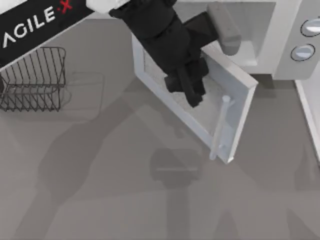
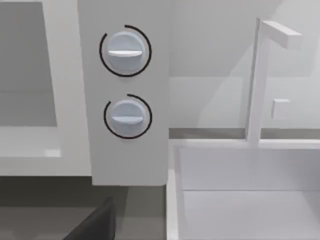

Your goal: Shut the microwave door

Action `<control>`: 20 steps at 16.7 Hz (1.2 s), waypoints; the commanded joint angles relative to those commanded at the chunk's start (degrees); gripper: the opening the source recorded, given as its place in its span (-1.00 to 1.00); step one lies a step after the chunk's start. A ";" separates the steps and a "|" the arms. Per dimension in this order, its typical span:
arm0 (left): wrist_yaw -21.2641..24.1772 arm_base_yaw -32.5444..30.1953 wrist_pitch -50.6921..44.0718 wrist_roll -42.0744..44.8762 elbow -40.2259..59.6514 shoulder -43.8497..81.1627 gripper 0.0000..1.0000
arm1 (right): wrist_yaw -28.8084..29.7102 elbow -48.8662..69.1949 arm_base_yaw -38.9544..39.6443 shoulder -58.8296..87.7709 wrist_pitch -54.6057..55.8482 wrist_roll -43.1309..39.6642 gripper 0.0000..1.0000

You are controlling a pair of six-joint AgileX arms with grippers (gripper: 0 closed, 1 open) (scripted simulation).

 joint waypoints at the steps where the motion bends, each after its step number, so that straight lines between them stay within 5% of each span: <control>1: -0.08 -0.33 -0.25 -0.38 0.29 0.46 -1.00 | 0.00 0.00 0.00 0.00 0.00 0.00 1.00; 20: -2.07 -2.56 1.30 -2.49 5.46 2.92 -1.00 | 0.00 0.00 0.00 0.00 0.00 0.00 1.00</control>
